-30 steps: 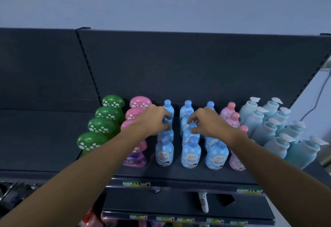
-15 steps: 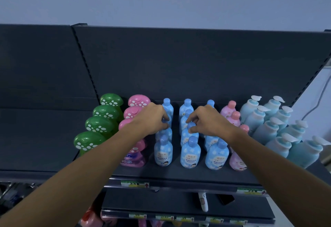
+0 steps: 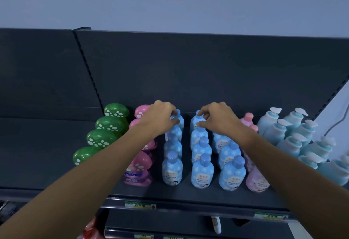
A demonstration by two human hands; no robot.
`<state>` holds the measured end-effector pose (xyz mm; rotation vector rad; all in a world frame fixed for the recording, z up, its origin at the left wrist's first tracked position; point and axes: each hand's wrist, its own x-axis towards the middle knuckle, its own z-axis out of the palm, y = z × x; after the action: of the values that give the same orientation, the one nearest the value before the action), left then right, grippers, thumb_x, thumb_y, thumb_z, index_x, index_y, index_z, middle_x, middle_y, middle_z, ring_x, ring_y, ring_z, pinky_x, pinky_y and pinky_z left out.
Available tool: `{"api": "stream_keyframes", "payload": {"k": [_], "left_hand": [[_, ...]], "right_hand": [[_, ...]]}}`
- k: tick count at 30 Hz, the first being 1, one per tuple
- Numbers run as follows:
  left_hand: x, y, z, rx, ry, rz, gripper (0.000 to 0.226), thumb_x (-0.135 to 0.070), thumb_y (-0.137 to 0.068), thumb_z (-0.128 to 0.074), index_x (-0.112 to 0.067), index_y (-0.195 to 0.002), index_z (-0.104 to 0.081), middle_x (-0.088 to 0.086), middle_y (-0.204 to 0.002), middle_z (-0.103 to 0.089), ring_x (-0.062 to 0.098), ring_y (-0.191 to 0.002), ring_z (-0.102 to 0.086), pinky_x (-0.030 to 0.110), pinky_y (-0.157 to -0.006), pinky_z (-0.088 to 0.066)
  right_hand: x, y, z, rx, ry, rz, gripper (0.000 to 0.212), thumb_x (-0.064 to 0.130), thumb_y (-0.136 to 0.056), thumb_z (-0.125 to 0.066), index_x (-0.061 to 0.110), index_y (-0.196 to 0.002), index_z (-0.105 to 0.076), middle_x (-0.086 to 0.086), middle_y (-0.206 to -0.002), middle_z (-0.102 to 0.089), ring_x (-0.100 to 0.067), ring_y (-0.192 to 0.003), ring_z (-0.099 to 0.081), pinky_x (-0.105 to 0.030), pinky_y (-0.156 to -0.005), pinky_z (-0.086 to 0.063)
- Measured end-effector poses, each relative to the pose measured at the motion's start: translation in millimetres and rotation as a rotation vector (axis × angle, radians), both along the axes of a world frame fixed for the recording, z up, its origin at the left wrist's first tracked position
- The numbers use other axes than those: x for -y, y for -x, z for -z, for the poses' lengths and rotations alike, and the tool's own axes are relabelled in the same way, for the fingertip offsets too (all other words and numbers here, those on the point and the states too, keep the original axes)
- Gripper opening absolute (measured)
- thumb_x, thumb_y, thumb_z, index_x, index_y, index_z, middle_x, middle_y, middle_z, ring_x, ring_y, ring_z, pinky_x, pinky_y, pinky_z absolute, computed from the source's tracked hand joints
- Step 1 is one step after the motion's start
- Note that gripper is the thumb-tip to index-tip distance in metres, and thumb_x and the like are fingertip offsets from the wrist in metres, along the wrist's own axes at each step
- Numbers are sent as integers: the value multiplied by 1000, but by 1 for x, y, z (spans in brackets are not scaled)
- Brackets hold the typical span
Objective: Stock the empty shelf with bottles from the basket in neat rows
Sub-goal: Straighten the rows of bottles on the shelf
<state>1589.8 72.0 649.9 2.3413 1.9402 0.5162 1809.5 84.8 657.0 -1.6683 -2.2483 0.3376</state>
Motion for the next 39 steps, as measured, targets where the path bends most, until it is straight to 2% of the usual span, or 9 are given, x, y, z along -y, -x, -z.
{"api": "stream_keyframes", "payload": {"k": [3, 5, 9, 11, 18, 30, 35, 37, 39], "left_hand": [[-11, -1, 3, -23, 142, 26, 40, -39, -89, -75, -25, -126, -69, 3, -112, -69, 22, -97, -67, 33, -75, -56], [-15, -2, 8, -40, 180, 39, 42, -37, -88, -76, -25, -128, -69, 6, -114, -70, 23, -97, -68, 37, -84, -58], [-19, -2, 14, -18, 163, 40, 34, -33, -88, -77, -25, -121, -73, 4, -110, -72, 21, -95, -68, 28, -73, -48], [-19, -3, 14, 4, 153, 42, 32, -32, -87, -77, -25, -118, -75, 3, -108, -73, 19, -94, -68, 26, -73, -48], [-17, -6, 13, 27, 166, 26, 32, -32, -85, -77, -26, -116, -76, 3, -113, -71, 19, -95, -68, 35, -82, -59], [-14, -7, 15, 18, 152, 29, 34, -33, -87, -75, -26, -120, -74, 1, -108, -73, 18, -97, -66, 37, -83, -59], [-12, -8, 16, -3, 155, 15, 41, -34, -87, -75, -23, -126, -70, 5, -112, -70, 23, -93, -67, 38, -80, -58], [-9, -7, 14, -26, 123, 5, 36, -32, -89, -71, -20, -122, -71, 7, -106, -69, 24, -87, -65, 38, -73, -56], [-4, -8, 10, -27, 85, -13, 33, -31, -90, -68, -19, -121, -71, 8, -103, -69, 28, -87, -65, 42, -74, -57]], "right_hand": [[-6, 3, 8, 82, 77, -30, 35, 31, -78, -81, 26, -111, -73, 5, -105, -70, -16, -96, -67, -37, -89, -56], [-8, 5, 13, 113, 92, -48, 33, 27, -78, -79, 26, -111, -73, 4, -109, -70, -18, -98, -67, -37, -90, -55], [-10, 6, 18, 129, 69, -49, 29, 21, -80, -76, 26, -108, -75, 2, -109, -69, -21, -95, -66, -37, -88, -55], [-12, 5, 17, 143, 59, -49, 28, 20, -80, -77, 25, -108, -75, 1, -107, -70, -21, -96, -66, -36, -87, -56], [-12, 7, 15, 155, 59, -41, 28, 19, -80, -79, 23, -108, -76, 0, -106, -72, -20, -94, -68, -34, -85, -57], [-13, 6, 16, 155, 55, -40, 33, 21, -82, -79, 21, -114, -74, -2, -112, -70, -21, -99, -67, -35, -88, -56], [-12, 1, 13, 121, 79, -47, 45, 27, -78, -83, 21, -121, -70, -1, -113, -70, -18, -103, -67, -37, -91, -55], [-9, -3, 7, 80, 50, -36, 48, 31, -78, -83, 22, -123, -70, 1, -112, -71, -15, -101, -67, -34, -90, -54], [-2, -10, 1, 50, 16, -27, 46, 35, -78, -83, 24, -120, -71, 3, -108, -72, -12, -98, -67, -26, -84, -52]]}}
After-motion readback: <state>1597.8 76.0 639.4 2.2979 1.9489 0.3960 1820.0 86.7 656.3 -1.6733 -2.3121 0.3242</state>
